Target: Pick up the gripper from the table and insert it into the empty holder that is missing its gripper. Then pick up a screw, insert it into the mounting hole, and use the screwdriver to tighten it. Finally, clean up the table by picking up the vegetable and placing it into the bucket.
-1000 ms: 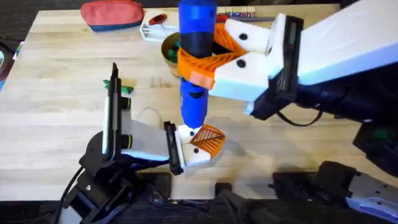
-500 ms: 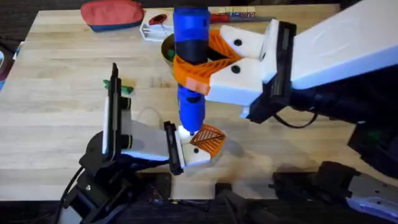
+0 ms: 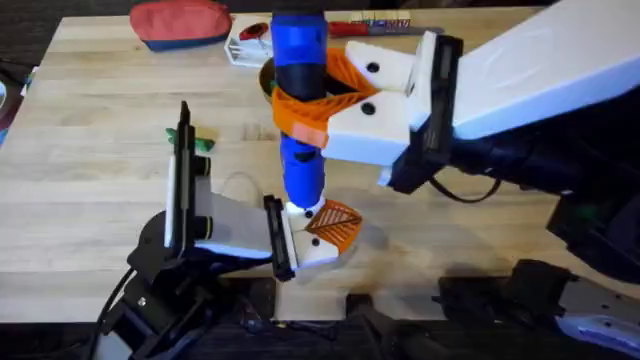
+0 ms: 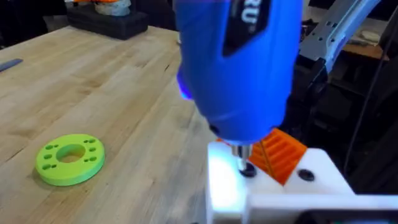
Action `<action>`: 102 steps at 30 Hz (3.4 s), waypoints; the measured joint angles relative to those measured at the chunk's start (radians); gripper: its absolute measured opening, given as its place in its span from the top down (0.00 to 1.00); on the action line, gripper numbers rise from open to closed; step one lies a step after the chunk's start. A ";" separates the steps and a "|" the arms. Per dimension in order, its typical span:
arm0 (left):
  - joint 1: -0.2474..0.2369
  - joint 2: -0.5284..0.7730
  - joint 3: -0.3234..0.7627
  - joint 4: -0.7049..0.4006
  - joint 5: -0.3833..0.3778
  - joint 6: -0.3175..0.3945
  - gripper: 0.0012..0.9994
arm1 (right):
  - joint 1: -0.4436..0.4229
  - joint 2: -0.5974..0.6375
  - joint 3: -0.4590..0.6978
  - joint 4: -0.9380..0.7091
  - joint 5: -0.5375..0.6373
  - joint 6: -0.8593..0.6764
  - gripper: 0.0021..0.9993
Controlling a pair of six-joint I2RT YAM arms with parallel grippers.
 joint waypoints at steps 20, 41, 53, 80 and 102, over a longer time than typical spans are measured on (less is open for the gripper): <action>0.000 0.000 0.000 0.000 0.000 0.000 0.98 | 0.000 0.002 0.000 -0.011 0.002 0.001 0.99; 0.000 0.000 0.000 0.000 0.000 0.000 0.98 | 0.000 0.001 0.000 -0.001 0.003 0.001 0.99; 0.000 0.000 0.000 0.000 0.000 0.000 0.98 | 0.000 0.001 0.000 -0.022 0.003 0.001 0.99; 0.000 0.000 0.000 0.000 0.000 0.000 0.98 | 0.000 -0.012 0.000 -0.032 0.002 0.010 0.99; 0.000 0.000 0.000 0.000 0.000 0.000 0.98 | -0.108 -0.122 -0.008 0.054 -0.013 0.001 1.00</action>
